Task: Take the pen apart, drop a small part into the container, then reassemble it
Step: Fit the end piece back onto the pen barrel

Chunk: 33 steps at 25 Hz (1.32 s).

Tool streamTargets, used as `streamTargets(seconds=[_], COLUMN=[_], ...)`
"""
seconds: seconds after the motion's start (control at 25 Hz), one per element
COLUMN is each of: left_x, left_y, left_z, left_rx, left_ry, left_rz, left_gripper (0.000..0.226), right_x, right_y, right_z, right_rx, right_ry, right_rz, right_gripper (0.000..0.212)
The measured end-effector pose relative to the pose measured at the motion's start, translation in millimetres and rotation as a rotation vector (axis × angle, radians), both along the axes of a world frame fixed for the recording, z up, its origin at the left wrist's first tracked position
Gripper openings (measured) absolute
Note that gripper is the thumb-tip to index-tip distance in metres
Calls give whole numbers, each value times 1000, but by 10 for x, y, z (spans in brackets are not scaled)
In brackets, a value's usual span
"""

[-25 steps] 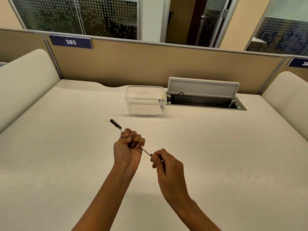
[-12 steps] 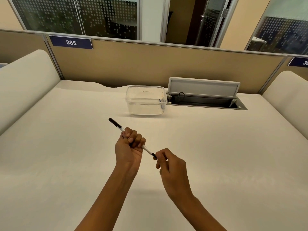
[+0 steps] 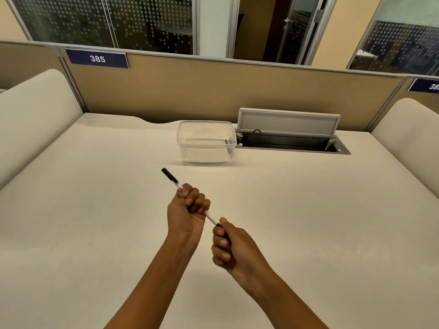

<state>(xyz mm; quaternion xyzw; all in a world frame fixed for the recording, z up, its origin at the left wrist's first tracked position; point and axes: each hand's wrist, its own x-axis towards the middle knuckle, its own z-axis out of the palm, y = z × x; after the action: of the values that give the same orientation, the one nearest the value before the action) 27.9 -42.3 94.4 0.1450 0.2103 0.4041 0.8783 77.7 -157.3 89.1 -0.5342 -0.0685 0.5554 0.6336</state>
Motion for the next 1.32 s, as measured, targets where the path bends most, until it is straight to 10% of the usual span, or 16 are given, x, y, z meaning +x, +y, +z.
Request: streamTargets(seconds=[0.2,0.4,0.48,0.6,0.68,0.88,1.04,1.16,1.32], left_x=[-11,7,-3,-10,-12,-30,-19,-31,-65], left_y=[76,30,44,40,6,-11,-28,-38,-58], left_z=[26,72,89,115,113,102,117,136,168], left_rx=[-8,-47,-52,-35,15,78,26,6,10], left_ry=[0,-47,-78,-106,-69,-20,-25,-30,-45], left_rz=[49,7,4,7,10,58,62,57,32], left_gripper=[41,44,47,45,43,42,41,41,46], right_x=[-10,-26,-52,-40,-22,-9,2,-87,-71], right_y=[-78,-75,-46,0,0,-107,-120,-85,-71], right_z=[-153,-189,-95,49,74,-44,-145,-67,84], right_rx=[-42,12,57,123,114,-43,2,-6,121], right_ry=[-1121,-1564,-1171,12,287,-995,-1459,-1154,268], right_rz=[-43,-10,-32,-49,-38,-31,-7,14,60], right_gripper=[32,34,36,46,49,45,29,34,36])
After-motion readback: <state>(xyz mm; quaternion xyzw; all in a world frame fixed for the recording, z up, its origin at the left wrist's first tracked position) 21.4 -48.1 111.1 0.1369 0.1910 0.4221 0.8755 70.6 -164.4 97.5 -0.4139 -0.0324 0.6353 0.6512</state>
